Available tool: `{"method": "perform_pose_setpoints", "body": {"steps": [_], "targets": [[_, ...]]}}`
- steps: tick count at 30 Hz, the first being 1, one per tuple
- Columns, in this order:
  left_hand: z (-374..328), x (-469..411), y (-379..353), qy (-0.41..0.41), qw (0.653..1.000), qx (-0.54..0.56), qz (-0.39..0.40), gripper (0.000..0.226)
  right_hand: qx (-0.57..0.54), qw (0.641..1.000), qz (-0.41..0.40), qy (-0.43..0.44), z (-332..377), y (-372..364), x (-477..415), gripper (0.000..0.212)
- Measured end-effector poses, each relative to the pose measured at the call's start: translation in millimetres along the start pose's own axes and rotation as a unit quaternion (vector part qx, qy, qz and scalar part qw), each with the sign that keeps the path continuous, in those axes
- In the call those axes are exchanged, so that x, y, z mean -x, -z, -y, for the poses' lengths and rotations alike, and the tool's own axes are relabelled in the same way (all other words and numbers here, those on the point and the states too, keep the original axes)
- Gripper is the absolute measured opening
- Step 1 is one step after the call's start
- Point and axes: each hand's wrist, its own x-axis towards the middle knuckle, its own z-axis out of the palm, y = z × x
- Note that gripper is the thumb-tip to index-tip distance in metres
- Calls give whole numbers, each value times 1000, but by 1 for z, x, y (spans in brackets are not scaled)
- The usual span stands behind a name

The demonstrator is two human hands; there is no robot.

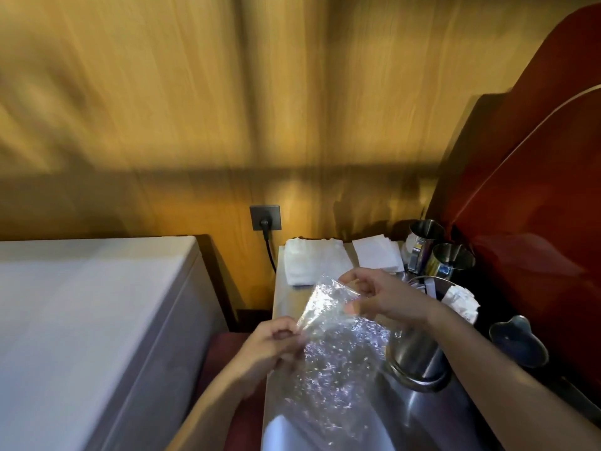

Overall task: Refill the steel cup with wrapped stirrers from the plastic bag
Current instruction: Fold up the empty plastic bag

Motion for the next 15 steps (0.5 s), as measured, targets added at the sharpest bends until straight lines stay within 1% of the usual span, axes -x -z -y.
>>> {"method": "perform_pose_setpoints", "body": {"steps": [2,4,5,7,9,11,13,15], "targets": [[7,-2,9,-6,998,53,-38,14,-8,999,0,-35,-5,0,1,44],[16,-5,15,-1,995,81,-60,11,-37,997,-15,-58,-9,-6,1,47],[21,-7,17,4,993,93,-68,8,-59,995,-37,-65,-12,-12,-1,47],[29,-14,18,31,986,131,-101,7,-118,983,-114,-78,-20,-28,-7,48],[39,-22,16,63,975,163,-141,12,-220,949,-208,-94,-33,-42,-16,57],[47,-29,14,84,968,161,-174,17,-315,902,-267,-124,-47,-52,-26,63],[54,-35,11,107,960,152,-210,17,-343,879,-288,-164,-61,-58,-36,59],[58,-43,4,135,953,147,-229,7,-314,875,-315,-190,-74,-61,-46,50]]}}
